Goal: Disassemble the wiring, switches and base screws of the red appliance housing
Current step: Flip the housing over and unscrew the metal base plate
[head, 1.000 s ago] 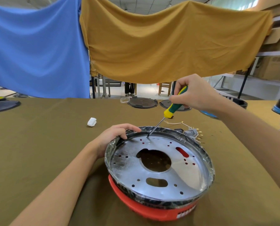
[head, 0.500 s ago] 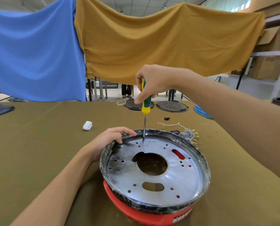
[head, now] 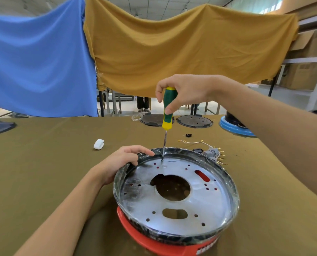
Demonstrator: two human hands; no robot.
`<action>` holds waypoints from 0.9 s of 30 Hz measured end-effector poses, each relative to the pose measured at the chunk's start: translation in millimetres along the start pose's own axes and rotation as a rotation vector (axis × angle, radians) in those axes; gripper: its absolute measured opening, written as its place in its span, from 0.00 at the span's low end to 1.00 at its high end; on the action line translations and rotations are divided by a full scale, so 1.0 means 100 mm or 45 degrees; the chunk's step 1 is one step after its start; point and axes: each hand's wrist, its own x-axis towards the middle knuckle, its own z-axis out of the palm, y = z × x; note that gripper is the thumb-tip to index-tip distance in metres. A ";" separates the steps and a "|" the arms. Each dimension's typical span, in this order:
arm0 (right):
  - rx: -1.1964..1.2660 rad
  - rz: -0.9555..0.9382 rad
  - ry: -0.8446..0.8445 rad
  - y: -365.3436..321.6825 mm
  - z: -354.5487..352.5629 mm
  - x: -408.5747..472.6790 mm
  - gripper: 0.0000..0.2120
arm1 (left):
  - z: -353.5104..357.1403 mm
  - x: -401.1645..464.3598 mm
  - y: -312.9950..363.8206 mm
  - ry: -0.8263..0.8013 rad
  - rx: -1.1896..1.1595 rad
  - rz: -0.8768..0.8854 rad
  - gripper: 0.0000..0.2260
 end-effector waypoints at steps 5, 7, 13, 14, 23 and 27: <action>-0.368 0.309 0.117 -0.13 0.11 0.05 0.23 | 0.01 -0.01 0.01 0.027 0.025 0.009 0.23; -0.687 0.330 0.202 -0.19 0.14 0.12 0.26 | 0.02 -0.01 0.02 0.037 0.018 -0.002 0.23; -0.274 0.052 -0.089 -0.25 -0.02 0.00 0.07 | 0.04 -0.02 0.03 0.040 -0.074 -0.016 0.23; -0.259 0.066 -0.073 -0.24 -0.02 -0.02 0.12 | 0.04 -0.02 0.03 0.041 -0.060 -0.011 0.23; -0.967 0.294 0.185 -0.28 0.26 0.13 0.22 | 0.03 -0.02 0.02 0.051 -0.005 -0.002 0.21; -0.429 -0.011 0.111 -0.28 0.18 0.09 0.07 | 0.02 -0.03 0.02 0.040 -0.003 0.009 0.21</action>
